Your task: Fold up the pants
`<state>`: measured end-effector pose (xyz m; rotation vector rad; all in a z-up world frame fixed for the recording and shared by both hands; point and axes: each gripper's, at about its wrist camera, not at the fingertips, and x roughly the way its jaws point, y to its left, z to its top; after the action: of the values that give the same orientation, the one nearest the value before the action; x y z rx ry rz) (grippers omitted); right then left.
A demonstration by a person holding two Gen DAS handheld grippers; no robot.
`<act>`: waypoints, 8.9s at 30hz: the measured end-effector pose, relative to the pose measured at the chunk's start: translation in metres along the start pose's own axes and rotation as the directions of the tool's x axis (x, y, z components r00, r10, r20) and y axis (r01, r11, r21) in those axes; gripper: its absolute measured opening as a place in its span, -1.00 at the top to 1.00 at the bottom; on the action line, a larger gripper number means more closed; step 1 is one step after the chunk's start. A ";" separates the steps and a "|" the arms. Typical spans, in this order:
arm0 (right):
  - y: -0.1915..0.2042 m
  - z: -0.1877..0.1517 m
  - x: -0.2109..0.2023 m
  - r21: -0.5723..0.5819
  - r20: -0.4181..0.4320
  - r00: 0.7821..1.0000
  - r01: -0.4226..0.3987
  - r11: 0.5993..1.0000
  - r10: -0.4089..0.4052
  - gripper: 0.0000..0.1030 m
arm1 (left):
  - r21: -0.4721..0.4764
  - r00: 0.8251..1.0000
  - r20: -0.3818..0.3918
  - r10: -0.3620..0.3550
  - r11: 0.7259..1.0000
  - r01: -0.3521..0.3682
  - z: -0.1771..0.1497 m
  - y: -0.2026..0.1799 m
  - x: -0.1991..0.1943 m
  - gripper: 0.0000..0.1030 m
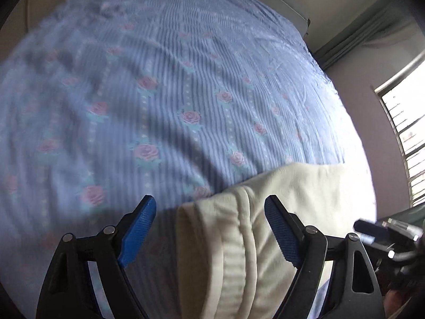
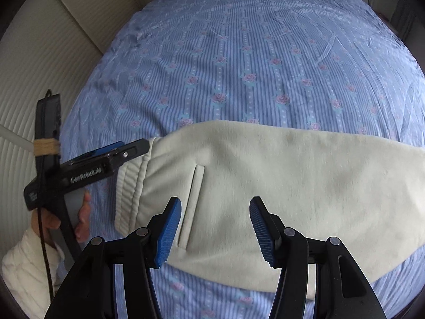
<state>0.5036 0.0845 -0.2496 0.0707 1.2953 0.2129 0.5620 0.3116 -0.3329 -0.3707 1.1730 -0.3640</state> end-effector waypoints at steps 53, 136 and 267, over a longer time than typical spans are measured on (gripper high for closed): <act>-0.143 -0.070 -0.122 0.149 0.132 0.991 0.018 0.989 -0.038 -0.23 | 0.209 0.965 0.168 0.202 0.949 -0.235 -0.062 -0.190 -0.119 -0.45; -0.782 -0.222 -0.128 0.914 0.251 0.934 -0.142 0.380 -0.254 0.56 | 0.865 0.921 -0.361 0.146 0.422 0.272 0.004 -0.867 0.476 0.68; -0.254 -0.117 -0.069 0.046 0.021 1.000 -0.019 0.999 0.018 -0.01 | 0.267 0.956 -0.266 -0.120 0.944 0.193 0.000 -0.345 0.159 -0.06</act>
<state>0.4031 -0.1849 -0.2602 0.1243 1.2791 0.1978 0.5878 -0.0660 -0.3037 -0.1633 1.3136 -0.7313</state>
